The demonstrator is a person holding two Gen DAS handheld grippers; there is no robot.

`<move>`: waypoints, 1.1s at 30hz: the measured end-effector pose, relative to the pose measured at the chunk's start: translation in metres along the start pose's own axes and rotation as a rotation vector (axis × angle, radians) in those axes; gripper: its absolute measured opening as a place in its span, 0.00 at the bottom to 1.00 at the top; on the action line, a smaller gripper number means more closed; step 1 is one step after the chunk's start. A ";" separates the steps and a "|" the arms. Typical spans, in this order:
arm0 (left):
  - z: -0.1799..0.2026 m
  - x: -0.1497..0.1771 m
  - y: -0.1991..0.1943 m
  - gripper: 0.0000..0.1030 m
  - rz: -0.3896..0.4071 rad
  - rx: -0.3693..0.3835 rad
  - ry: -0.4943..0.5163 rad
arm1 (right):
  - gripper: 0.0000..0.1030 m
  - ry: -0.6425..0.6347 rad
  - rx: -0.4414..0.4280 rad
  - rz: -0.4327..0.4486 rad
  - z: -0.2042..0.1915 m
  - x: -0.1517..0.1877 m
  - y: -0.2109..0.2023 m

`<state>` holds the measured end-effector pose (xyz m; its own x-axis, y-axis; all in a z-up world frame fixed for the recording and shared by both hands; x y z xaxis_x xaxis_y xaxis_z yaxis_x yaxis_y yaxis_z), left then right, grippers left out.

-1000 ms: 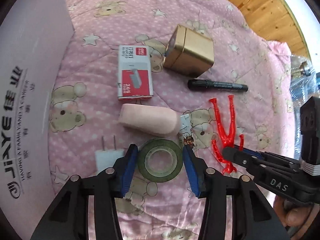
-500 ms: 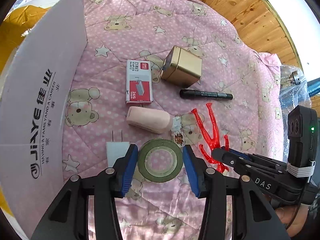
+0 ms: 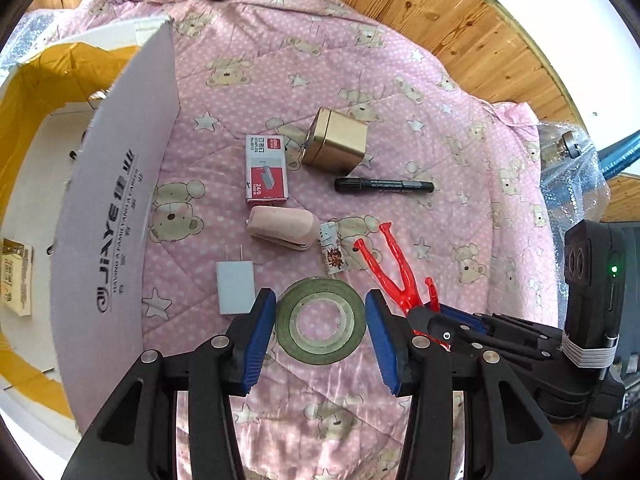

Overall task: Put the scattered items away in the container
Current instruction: 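Carry the red figure and green tape with both grippers over the white box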

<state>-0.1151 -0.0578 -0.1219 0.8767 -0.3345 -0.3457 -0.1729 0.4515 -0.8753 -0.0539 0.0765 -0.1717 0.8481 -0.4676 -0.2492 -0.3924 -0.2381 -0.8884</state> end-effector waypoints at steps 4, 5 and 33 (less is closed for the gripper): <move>0.002 0.003 -0.012 0.46 0.018 0.007 0.005 | 0.19 0.005 -0.013 0.013 -0.004 0.005 -0.010; 0.002 0.003 -0.015 0.46 0.023 0.008 0.006 | 0.19 0.004 -0.015 0.017 -0.005 0.006 -0.012; -0.003 0.015 -0.101 0.46 0.186 0.024 -0.010 | 0.18 -0.171 -0.024 0.127 -0.077 0.023 -0.063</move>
Point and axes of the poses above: each gripper's, at about its wrist camera, not at the fingertips, and y roughly the way its jaws point, z to its right, x to its underside, the point moved 7 cm from there along y, roughly the way its jaws point, and after that the axes turned 8 degrees about z, right-handed, at the moved point
